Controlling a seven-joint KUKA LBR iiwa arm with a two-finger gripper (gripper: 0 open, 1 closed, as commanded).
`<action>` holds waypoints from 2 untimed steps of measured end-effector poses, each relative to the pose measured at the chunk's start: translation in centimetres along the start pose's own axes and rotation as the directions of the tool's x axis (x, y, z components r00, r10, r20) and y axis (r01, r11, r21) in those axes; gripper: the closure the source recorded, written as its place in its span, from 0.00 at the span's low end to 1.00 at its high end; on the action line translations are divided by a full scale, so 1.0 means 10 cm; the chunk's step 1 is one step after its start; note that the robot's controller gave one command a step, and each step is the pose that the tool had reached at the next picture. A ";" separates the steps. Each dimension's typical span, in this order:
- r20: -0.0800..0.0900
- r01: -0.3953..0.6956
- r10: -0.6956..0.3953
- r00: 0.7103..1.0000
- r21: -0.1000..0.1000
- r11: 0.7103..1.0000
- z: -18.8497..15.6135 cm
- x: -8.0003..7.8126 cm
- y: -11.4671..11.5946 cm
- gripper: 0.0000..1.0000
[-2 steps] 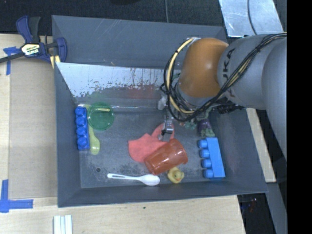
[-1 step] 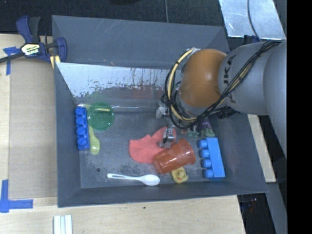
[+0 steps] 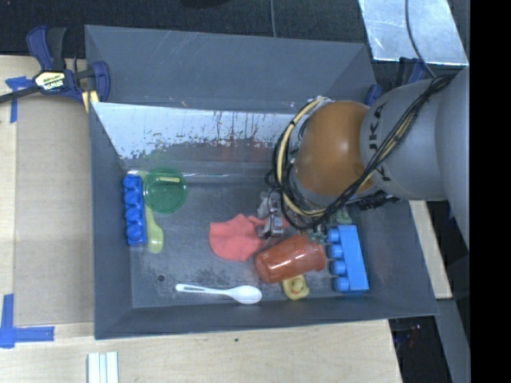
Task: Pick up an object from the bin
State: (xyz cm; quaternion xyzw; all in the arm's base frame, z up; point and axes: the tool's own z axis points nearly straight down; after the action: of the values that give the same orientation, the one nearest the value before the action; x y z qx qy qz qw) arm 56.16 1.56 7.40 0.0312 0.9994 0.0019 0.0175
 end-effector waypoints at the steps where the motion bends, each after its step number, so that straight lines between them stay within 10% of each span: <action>1: 0.000 0.000 0.000 1.000 0.000 1.000 0.00 0.00 0.00 1.00; 2: -0.013 0.031 -0.031 0.999 0.002 1.000 -0.54 -0.05 0.04 1.00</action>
Offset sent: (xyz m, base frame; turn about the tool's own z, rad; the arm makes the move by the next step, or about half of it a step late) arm 0.0186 0.0125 0.1561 -0.0852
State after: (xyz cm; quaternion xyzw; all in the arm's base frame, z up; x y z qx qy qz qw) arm 56.52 1.89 12.86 0.0156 0.9998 0.0006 0.0109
